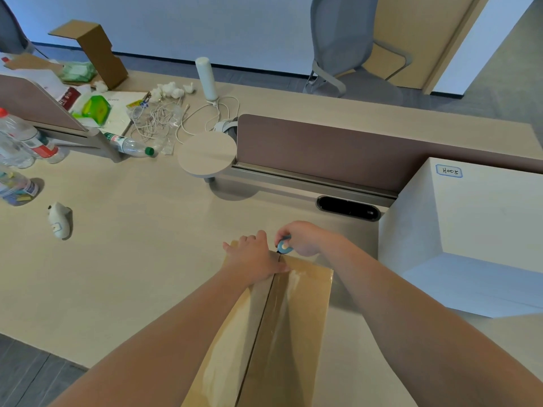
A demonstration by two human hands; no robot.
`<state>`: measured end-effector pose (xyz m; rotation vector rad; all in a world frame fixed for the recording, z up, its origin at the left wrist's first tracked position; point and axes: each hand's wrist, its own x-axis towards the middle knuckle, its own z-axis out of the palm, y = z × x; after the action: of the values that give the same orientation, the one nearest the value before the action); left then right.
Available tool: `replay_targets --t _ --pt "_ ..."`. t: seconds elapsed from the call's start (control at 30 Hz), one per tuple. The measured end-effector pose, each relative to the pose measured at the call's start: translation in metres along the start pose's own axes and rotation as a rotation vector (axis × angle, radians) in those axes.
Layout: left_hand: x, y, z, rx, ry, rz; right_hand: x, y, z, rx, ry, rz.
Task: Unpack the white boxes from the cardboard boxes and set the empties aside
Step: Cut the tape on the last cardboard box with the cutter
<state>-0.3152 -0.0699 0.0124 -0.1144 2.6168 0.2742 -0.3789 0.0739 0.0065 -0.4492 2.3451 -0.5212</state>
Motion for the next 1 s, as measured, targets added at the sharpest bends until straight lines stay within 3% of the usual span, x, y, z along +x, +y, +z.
replay_targets --t 0.4,0.57,0.67,0.77,1.0 --pt "0.002 -0.002 0.003 0.015 0.033 0.01 -0.037 0.043 -0.015 -0.121 -0.078 0.067" --pt "-0.012 0.004 0.0 0.096 0.116 0.13 -0.057 0.036 -0.007 0.041 0.25 0.143" --pt "-0.031 0.006 -0.002 -0.107 0.178 0.199 -0.079 0.023 0.004 0.256 0.459 0.181" --pt "-0.056 0.008 -0.002 -0.319 0.231 0.247 -0.108 0.008 0.02 0.468 0.527 0.226" --pt "-0.119 0.024 0.035 -0.484 0.005 0.439 -0.189 -0.001 0.094 0.714 0.651 0.419"
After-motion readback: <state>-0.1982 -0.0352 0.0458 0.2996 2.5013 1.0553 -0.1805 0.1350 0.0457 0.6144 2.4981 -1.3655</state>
